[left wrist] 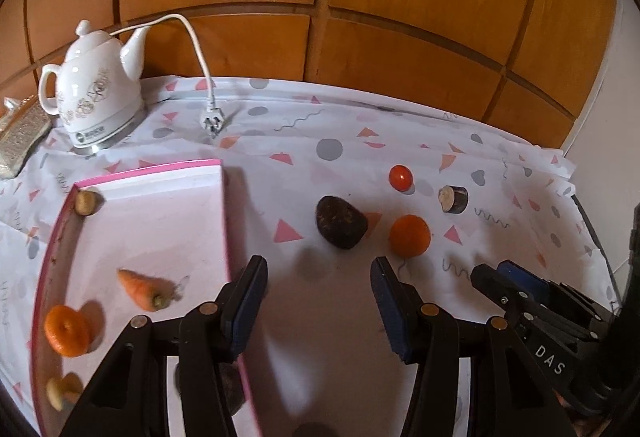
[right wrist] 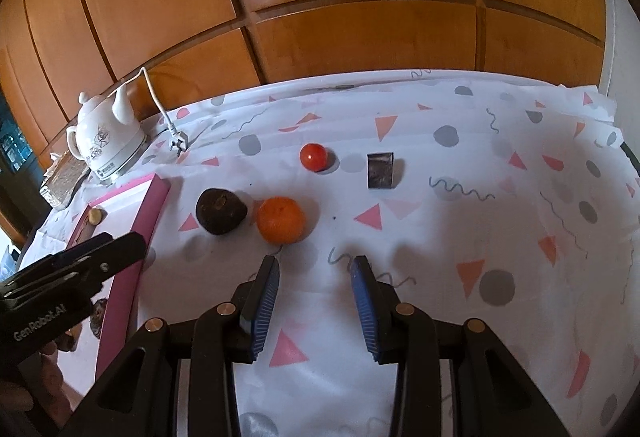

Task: Organize fruits
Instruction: 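Move both grippers from the tray back toward the remaining produce, then grasp the dark oval root with the left gripper while the right grasps the red tomato, then carry the dark root and the red tomato toward the pink tray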

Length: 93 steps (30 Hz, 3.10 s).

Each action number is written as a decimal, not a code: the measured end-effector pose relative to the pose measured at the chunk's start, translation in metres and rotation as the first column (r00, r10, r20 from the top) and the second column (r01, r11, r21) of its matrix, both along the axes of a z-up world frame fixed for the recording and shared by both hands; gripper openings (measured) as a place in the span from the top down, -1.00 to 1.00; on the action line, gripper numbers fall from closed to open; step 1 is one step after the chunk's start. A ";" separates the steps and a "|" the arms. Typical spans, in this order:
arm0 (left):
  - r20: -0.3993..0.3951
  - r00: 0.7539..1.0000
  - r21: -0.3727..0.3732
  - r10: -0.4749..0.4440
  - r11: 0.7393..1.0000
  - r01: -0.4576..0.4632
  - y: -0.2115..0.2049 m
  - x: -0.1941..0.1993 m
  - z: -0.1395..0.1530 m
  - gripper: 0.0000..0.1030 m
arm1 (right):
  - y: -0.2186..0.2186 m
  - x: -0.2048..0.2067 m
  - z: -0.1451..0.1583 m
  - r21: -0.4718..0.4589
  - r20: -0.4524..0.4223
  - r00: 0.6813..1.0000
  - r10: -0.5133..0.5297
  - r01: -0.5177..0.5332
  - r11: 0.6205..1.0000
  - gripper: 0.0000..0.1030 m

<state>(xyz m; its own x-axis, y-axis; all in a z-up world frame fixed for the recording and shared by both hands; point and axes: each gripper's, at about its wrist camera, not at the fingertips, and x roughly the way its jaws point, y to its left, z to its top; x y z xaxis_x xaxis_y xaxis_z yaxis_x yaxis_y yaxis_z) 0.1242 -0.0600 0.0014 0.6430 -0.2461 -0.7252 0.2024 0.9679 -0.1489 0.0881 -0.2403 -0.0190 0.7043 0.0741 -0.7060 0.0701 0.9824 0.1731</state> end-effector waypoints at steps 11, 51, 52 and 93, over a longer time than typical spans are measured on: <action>-0.075 0.997 -0.021 0.023 0.999 -0.024 -0.018 0.040 -0.020 -0.03 | -0.004 0.037 0.006 -0.037 0.022 0.999 0.049 -0.048 0.998 0.26; -0.152 0.986 -0.163 -0.063 0.986 0.038 -0.030 0.082 -0.048 0.36 | 0.000 0.130 -0.011 -0.104 -0.039 0.985 0.169 -0.172 0.980 0.47; -0.142 0.988 -0.157 -0.065 0.987 0.042 -0.030 0.078 -0.045 0.36 | 0.000 0.125 -0.007 -0.099 -0.030 0.985 0.167 -0.169 0.981 0.47; -0.014 0.990 0.023 -0.138 0.990 0.139 -0.051 -0.042 -0.058 0.36 | -0.007 -0.035 -0.039 -0.041 -0.058 0.998 0.018 -0.021 0.999 0.47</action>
<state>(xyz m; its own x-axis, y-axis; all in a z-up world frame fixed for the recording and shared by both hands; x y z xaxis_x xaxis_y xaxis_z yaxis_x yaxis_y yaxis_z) 0.0821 -0.1107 -0.0562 0.5951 -0.3147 -0.7395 0.3332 0.9339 -0.1293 0.0531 -0.2470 -0.0582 0.6608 0.0572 -0.7484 0.0598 0.9899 0.1285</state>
